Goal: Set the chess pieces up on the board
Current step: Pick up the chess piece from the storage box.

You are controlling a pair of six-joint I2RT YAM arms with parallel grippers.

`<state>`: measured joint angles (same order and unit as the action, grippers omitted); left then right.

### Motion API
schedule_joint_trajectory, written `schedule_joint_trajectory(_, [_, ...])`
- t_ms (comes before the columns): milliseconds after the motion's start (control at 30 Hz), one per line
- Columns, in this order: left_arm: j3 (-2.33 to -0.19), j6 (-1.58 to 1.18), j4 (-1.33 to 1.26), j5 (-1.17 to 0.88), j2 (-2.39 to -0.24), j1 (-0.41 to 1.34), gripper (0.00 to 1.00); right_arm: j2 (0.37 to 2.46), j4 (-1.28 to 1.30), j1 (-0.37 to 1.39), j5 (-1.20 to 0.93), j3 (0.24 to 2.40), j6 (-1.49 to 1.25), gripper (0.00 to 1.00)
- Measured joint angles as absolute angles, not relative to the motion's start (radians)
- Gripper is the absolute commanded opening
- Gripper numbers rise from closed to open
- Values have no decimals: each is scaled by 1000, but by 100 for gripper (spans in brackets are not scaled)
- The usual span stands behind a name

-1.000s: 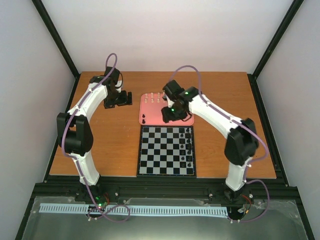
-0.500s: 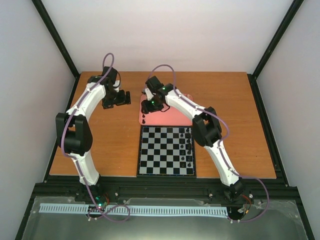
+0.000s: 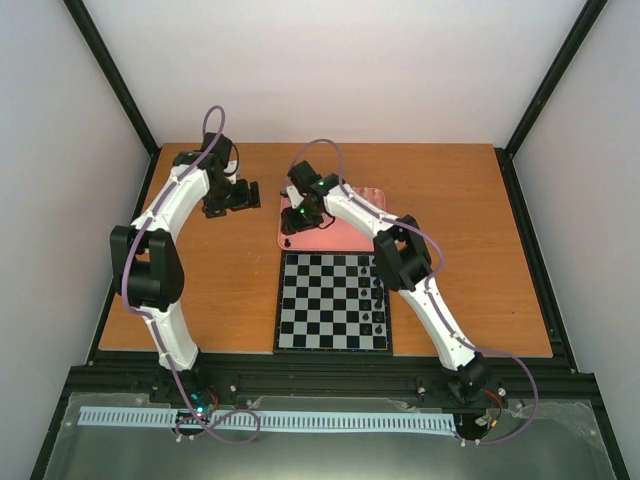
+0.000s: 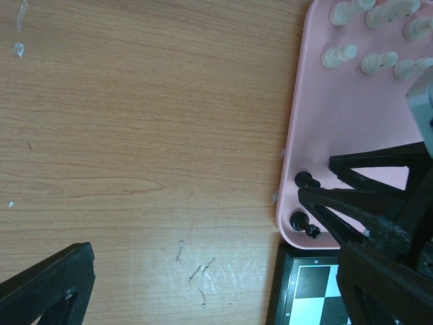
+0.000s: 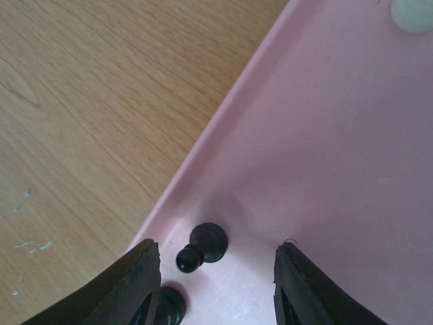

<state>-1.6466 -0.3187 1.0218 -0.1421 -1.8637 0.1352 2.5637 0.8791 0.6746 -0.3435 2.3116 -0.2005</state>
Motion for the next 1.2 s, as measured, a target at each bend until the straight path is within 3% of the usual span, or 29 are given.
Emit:
schedule_joint_trajectory(200, [-1646,-319,1021,-146,-1864,130,100,2585,877,675,-352,2337,-197,40])
schedule_joint_trajectory(500, [-1645,-319,1021,-151,-1864,128,100,2613,876,675,-357,2361,-189,14])
schedule_joint_trajectory(700, [-1644,-320,1021,-154,-1864,126,100,2616,876,675,-356,2366,-186,5])
schedule_joint_trajectory(1033, [-1644,-320,1021,-155,-1864,123,100,2557,927,674,-283,2353,-171,3])
schedule_joint_trajectory(1200, [-1644,-320,1021,-161,-1864,123,100,2291,931,673,-270,2125,-158,3])
